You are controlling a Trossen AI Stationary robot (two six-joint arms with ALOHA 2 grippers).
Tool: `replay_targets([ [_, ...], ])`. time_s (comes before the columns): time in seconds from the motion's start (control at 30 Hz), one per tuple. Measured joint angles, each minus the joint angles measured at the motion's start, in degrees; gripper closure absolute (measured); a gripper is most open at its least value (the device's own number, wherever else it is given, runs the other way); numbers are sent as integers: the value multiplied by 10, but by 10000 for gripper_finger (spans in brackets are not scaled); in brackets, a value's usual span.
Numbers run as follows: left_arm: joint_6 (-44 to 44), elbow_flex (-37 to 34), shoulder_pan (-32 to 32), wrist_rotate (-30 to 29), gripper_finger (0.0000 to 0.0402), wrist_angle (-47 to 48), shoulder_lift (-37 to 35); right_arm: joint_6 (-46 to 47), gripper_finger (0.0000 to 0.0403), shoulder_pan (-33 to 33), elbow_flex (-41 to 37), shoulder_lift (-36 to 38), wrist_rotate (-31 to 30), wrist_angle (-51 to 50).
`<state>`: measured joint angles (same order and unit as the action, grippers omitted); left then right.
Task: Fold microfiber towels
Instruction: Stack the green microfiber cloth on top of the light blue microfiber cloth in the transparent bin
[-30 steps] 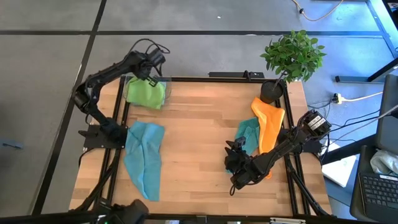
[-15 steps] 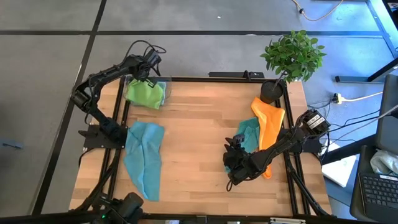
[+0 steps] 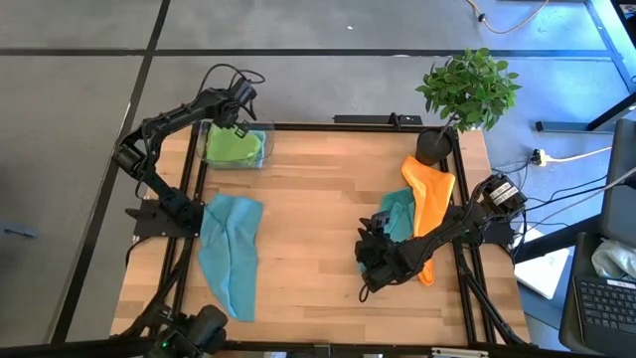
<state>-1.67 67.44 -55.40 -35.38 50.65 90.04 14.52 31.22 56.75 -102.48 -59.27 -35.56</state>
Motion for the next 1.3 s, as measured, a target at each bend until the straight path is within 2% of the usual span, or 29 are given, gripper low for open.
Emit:
replay_targets([
  [0.13, 10, 0, 2, 2, 352, 3, 0, 0, 218, 0, 0, 0, 0, 0],
  [0.23, 32, 0, 14, 40, 349, -2, 0, -2, 218, 0, 0, 0, 0, 0],
  [0.43, 112, 0, 46, 223, 354, -43, 0, -11, 218, -4, 0, 0, 2, 0],
  [0.5, 113, 0, 51, 231, 355, -49, 0, -11, 218, -4, 0, 0, 4, 0],
  [0.7, 114, 0, 46, 192, 356, -12, 0, -11, 218, -4, 0, 0, 6, 0],
  [0.77, 114, 0, 41, 209, 356, 16, 0, -14, 218, -4, 0, 0, 6, 0],
  [0.9, 122, 0, 34, 288, 356, 56, 17, -20, 218, -9, 0, 0, 6, 1],
  [1.03, 137, 0, 41, 329, 356, 38, 53, -27, 218, -15, 0, 0, 11, 2],
  [1.3, 170, 4, 49, 333, 356, 6, 143, -28, 218, -15, 0, 0, 15, 2],
])
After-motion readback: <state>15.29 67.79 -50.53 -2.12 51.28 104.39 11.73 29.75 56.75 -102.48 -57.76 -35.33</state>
